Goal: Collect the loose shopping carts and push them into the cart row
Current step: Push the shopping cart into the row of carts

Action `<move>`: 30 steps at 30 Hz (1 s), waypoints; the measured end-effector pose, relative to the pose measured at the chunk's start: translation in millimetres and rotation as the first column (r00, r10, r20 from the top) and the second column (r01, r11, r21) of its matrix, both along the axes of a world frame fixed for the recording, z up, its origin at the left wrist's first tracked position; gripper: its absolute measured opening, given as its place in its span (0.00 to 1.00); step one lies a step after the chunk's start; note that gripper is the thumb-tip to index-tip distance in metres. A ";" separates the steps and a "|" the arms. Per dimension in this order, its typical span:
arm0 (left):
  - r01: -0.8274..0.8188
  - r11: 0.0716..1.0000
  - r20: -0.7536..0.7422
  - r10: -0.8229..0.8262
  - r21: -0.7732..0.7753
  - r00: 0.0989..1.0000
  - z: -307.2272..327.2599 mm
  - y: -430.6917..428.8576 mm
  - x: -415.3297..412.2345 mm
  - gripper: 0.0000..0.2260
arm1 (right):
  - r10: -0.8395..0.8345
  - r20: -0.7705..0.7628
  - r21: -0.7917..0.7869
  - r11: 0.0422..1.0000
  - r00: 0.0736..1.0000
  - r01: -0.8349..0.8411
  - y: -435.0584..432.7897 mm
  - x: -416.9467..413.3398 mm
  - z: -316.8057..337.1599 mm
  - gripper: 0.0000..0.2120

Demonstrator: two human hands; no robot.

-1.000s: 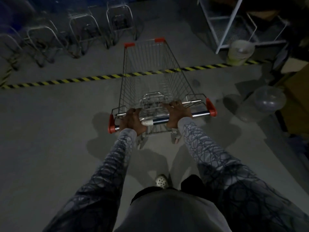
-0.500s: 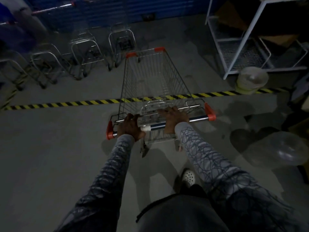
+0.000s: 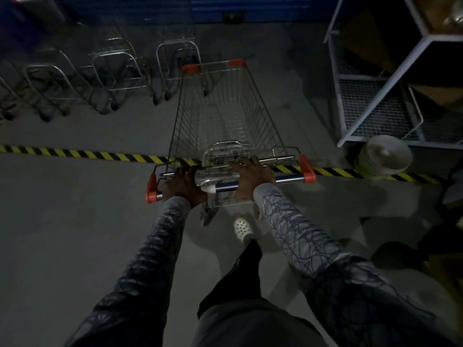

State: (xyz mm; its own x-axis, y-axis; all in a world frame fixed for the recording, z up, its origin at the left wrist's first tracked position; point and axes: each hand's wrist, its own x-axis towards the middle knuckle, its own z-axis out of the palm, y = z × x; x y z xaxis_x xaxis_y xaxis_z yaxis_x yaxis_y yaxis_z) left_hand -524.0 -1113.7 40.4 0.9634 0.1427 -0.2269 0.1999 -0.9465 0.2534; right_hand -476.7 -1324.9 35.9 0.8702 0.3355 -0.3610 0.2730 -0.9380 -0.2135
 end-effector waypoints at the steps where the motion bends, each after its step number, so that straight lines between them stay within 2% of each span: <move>1: -0.005 1.000 0.025 0.005 -0.004 1.000 -2.2 -6.9 23.3 0.36 | -0.001 0.000 0.011 1.000 1.000 0.001 -7.1 24.9 -0.8 0.51; 4: 0.001 1.000 0.022 -0.002 0.022 1.000 -4.9 -27.5 98.2 0.35 | -0.028 0.045 0.017 0.999 0.999 0.027 -27.3 99.9 -5.3 0.46; 6: 0.013 0.999 -0.002 -0.013 0.033 1.000 -3.8 -41.8 150.5 0.36 | -0.105 0.150 -0.030 0.993 0.983 0.111 -41.2 140.1 -12.7 0.44; 9: -0.024 1.000 -0.014 0.024 0.003 1.000 -0.3 -68.8 223.5 0.37 | -0.372 0.290 0.097 0.928 0.882 0.360 -58.3 188.3 -29.7 0.43; 11: -0.038 0.999 -0.018 0.037 -0.007 0.999 -1.4 -86.1 267.9 0.37 | -0.425 0.327 0.170 0.905 0.844 0.390 -68.2 222.4 -37.5 0.42; 17: -0.020 1.000 -0.029 0.021 0.009 0.999 -14.9 -126.2 387.5 0.38 | -0.304 0.271 0.182 0.948 0.913 0.262 -124.2 342.7 -44.0 0.43; 22: -0.056 0.998 0.203 0.048 0.033 0.978 -29.3 -153.1 490.7 0.34 | -0.254 0.283 0.216 0.956 0.925 0.196 -151.9 459.4 -52.3 0.46; 24: -0.083 0.996 0.207 0.078 0.015 0.975 -31.0 -163.1 534.5 0.34 | -0.209 0.251 0.224 0.962 0.945 0.153 -166.0 510.6 -52.9 0.46; 27: -0.088 0.990 0.131 0.073 0.112 0.989 -29.0 -180.2 602.3 0.22 | -0.100 0.198 0.186 0.981 0.975 0.062 -182.8 585.3 -54.6 0.48; 30: -0.030 0.982 0.118 0.008 0.184 0.993 -28.6 -190.6 659.3 0.12 | -0.044 0.140 0.144 0.989 0.989 0.023 -194.9 649.8 -46.6 0.51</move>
State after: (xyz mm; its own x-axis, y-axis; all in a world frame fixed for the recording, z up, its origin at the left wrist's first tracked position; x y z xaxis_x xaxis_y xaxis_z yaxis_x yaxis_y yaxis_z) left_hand 135.3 -1304.4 11.8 0.9784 0.1900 -0.0817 0.1975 -0.9756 0.0963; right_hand 173.0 -1519.8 -10.7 0.9209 0.3440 -0.1831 0.2791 -0.9102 -0.3060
